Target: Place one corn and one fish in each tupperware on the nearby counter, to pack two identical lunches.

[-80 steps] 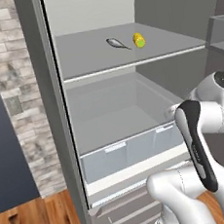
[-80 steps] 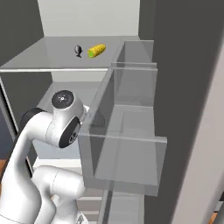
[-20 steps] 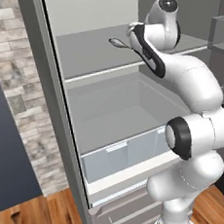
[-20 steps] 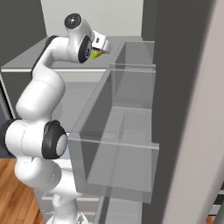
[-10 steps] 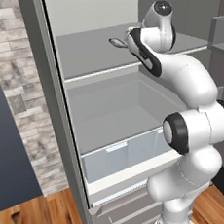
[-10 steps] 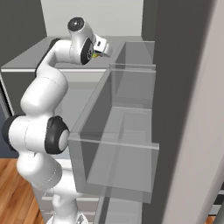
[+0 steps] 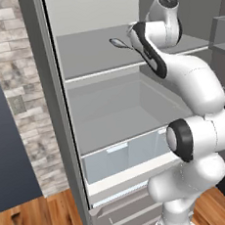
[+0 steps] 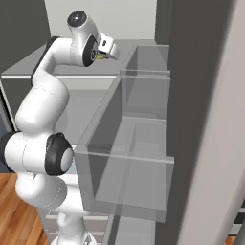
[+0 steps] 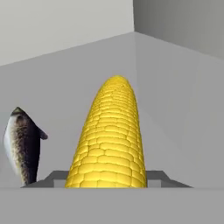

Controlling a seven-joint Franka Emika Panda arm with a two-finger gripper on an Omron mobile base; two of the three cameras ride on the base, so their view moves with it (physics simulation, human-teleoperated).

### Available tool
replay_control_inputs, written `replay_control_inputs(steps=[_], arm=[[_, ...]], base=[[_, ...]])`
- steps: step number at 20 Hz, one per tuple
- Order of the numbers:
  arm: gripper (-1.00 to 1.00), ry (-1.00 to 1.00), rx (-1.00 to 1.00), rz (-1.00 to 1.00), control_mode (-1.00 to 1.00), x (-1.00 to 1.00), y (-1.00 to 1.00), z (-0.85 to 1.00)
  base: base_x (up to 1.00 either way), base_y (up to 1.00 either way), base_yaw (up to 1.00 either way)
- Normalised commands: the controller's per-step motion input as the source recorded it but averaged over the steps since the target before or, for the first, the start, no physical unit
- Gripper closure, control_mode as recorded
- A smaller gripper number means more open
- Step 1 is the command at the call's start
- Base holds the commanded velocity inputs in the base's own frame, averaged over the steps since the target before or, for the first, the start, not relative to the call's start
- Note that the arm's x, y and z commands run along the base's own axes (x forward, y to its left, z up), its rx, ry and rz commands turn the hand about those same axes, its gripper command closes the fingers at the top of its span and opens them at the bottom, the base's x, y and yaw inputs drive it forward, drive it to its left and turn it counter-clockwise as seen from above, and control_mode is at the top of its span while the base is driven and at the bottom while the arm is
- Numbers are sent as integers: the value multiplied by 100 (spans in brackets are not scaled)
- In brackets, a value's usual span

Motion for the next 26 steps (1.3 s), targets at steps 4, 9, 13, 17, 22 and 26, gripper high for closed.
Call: replay_control_inputs(steps=[4,9,13,17,22,26], arm=[[100,0,4,-9,-100,-100,11,22],[100,-1,-1,-2,-100,-100,20,-47],[100,3,-7,0,-100,-100,23,-97],[100,19,-7,-4,-100,-100,22,-100],[100,28,0,-6,100,-80,20,-80],[100,0,0,0,100,0,0,0]], base=[[0,0,0],[0,0,0],[0,0,0],[0,0,0],[-20,10,-2],[-100,65,-14]])
